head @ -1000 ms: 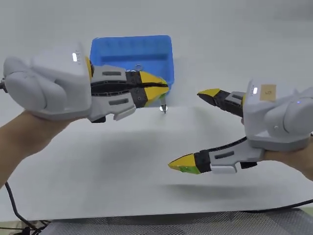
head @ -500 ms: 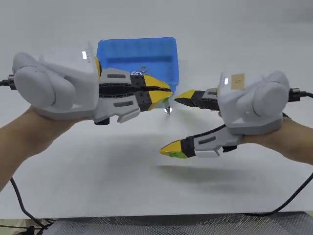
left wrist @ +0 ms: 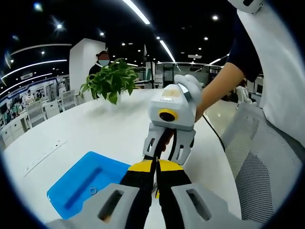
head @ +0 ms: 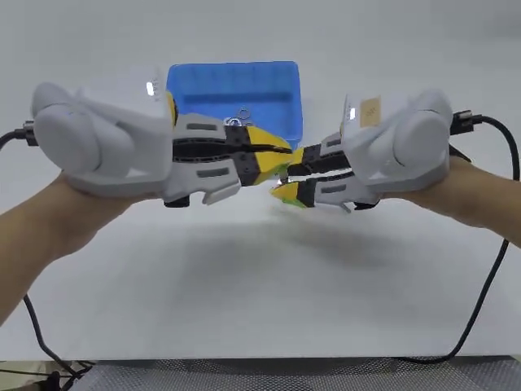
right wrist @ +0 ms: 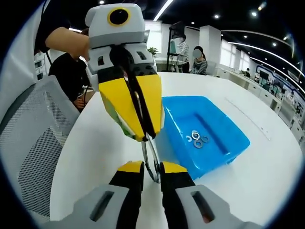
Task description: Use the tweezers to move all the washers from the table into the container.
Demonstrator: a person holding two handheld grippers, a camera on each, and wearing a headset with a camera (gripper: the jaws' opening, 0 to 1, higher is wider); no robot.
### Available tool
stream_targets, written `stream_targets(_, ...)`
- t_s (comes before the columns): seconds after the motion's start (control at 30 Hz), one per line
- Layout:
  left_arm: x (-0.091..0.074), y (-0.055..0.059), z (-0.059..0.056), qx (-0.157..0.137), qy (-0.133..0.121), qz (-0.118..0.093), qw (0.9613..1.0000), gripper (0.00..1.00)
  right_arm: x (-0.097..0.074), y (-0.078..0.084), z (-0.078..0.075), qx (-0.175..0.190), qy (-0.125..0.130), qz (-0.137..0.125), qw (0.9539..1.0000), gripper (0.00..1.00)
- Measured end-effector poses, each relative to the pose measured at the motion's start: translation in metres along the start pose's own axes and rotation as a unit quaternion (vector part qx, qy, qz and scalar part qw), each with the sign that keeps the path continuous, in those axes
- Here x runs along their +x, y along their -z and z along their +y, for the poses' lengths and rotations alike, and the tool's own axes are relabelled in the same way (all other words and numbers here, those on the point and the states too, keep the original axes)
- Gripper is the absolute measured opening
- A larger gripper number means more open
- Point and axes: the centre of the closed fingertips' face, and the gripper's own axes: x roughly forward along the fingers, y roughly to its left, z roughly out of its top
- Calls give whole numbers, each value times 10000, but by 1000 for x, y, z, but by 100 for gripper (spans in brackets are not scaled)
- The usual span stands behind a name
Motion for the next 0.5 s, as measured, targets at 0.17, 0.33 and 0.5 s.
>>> stream_targets(0.17, 0, 0, 0, 14, 22, 21, 10000, 5, 1, 0, 2, -282, -77, 72, 9995, 13)
stream_targets(0.33, 0, 1, 1, 12, 26, 61, 10000, 5, 2, -1, 1, -364, -148, 17, 9992, 11)
stream_targets(0.5, 0, 1, 1, -22, 33, 77, 10000, 5, 1, -2, 3, -377, -180, -15, 9991, 10)
